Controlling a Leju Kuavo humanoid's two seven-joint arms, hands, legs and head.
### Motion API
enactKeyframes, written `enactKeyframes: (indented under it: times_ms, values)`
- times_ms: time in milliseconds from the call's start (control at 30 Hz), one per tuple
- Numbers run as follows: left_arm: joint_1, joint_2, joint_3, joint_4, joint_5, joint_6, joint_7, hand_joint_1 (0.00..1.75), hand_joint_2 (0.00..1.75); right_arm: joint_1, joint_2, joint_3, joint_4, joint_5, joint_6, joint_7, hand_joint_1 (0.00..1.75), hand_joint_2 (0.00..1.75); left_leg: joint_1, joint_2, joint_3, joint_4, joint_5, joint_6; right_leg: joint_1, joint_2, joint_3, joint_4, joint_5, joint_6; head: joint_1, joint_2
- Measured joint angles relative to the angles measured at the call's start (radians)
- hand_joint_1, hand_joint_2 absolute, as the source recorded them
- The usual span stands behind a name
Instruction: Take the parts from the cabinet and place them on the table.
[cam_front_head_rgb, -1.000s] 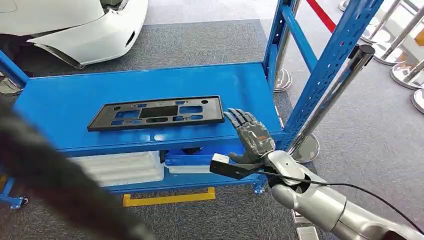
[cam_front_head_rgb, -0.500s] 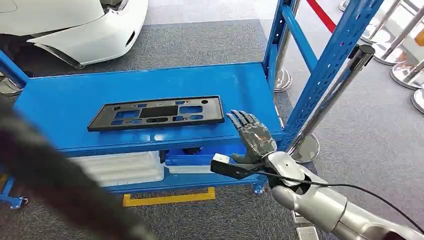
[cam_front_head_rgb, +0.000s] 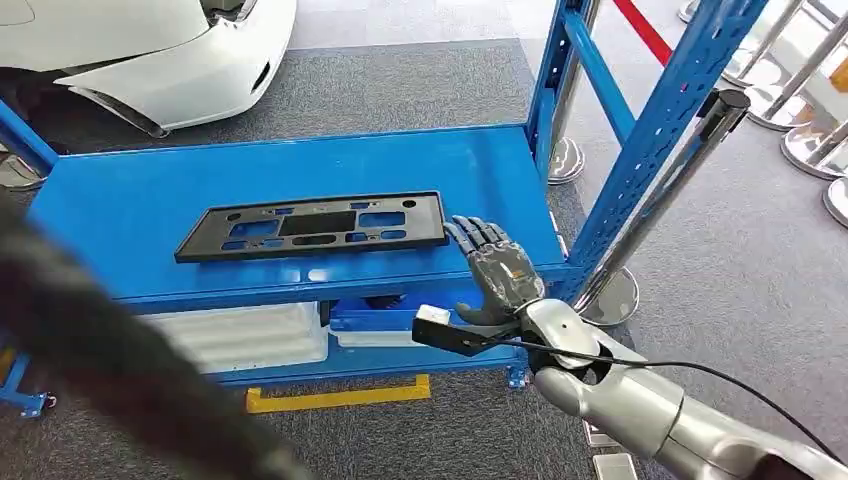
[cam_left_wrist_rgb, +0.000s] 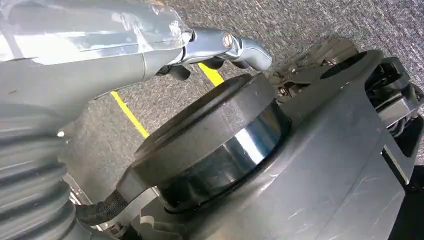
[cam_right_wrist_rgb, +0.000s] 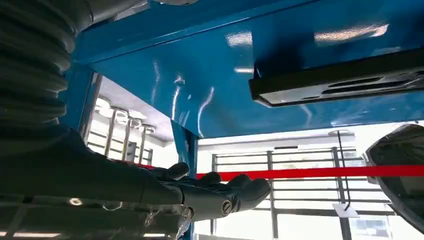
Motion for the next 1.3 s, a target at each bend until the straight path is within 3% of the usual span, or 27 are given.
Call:
enactKeyframes:
  times_ms: [567, 667, 967, 1133, 1300]
  values:
    - [0.001, 0.002, 0.002, 0.000, 0.002, 0.005, 0.000, 0.00, 1.75, -0.006, 0.017, 0.031, 0.034, -0.009, 0.000, -0.005, 0.00, 1.75, 0.000, 0.000, 0.000, 0.000, 0.000, 0.000, 0.000, 0.000, 0.000, 0.000, 0.000, 0.000, 0.000, 0.000]
    - [0.001, 0.002, 0.002, 0.000, 0.011, 0.006, 0.000, 0.00, 1.75, -0.013, 0.025, 0.040, 0.043, -0.018, 0.002, -0.032, 0.00, 1.75, 0.000, 0.000, 0.000, 0.000, 0.000, 0.000, 0.000, 0.000, 0.000, 0.000, 0.000, 0.000, 0.000, 0.000]
    - [0.000, -0.008, 0.005, -0.005, 0.011, 0.025, 0.026, 0.00, 1.75, -0.081, 0.136, 0.101, 0.195, -0.045, -0.074, -0.150, 0.00, 1.75, 0.001, 0.000, 0.000, 0.000, 0.000, 0.000, 0.001, 0.000, 0.000, 0.000, 0.000, 0.000, -0.001, 0.000]
    - [0.001, -0.019, 0.006, -0.010, 0.011, 0.059, 0.027, 0.00, 1.75, -0.111, 0.183, 0.130, 0.298, -0.043, -0.084, -0.159, 0.00, 1.75, 0.001, 0.000, 0.000, 0.000, 0.000, 0.000, 0.000, 0.000, 0.000, 0.000, 0.000, 0.000, -0.001, 0.000]
    - [0.001, -0.029, 0.006, -0.010, 0.008, 0.063, 0.035, 0.00, 1.75, -0.144, 0.191, 0.147, 0.380, -0.031, -0.098, -0.138, 0.00, 1.75, 0.001, -0.001, 0.000, 0.000, 0.000, 0.000, -0.001, 0.000, 0.000, 0.000, 0.000, 0.000, 0.000, 0.000]
